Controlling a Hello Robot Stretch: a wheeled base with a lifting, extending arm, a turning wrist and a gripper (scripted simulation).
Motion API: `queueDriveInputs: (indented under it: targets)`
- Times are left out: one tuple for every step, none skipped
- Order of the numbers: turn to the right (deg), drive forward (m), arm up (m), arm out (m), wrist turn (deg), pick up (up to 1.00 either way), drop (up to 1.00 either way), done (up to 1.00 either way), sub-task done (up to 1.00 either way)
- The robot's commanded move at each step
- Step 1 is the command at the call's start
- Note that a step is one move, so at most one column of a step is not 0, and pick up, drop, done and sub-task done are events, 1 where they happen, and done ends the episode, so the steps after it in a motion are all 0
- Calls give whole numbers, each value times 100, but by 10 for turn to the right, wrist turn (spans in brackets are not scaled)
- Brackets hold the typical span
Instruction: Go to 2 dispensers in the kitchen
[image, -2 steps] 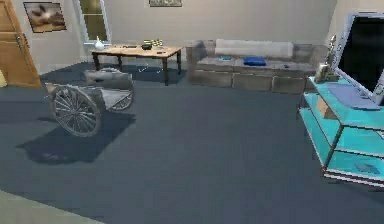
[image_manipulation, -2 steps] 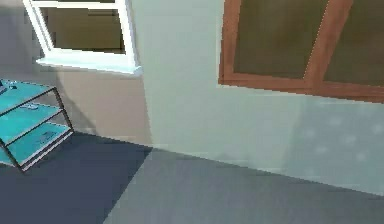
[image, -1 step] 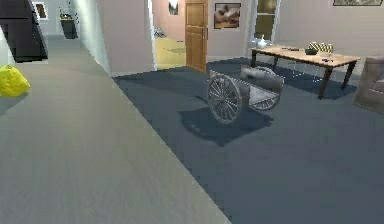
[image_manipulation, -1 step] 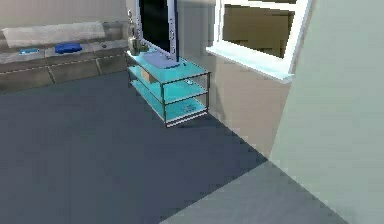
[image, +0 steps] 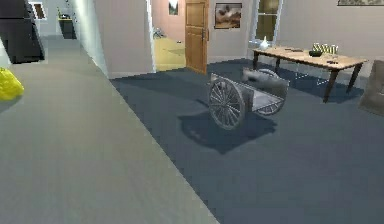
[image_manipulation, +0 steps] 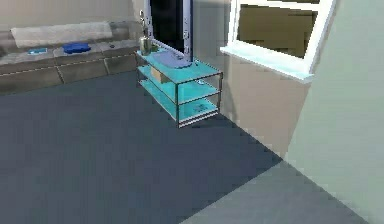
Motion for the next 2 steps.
queueDriveInputs:
  targets:
    - [-300,0,0,0,0,0,0,0,0]
    - [0,100,0,0,0,0,0,0,0]
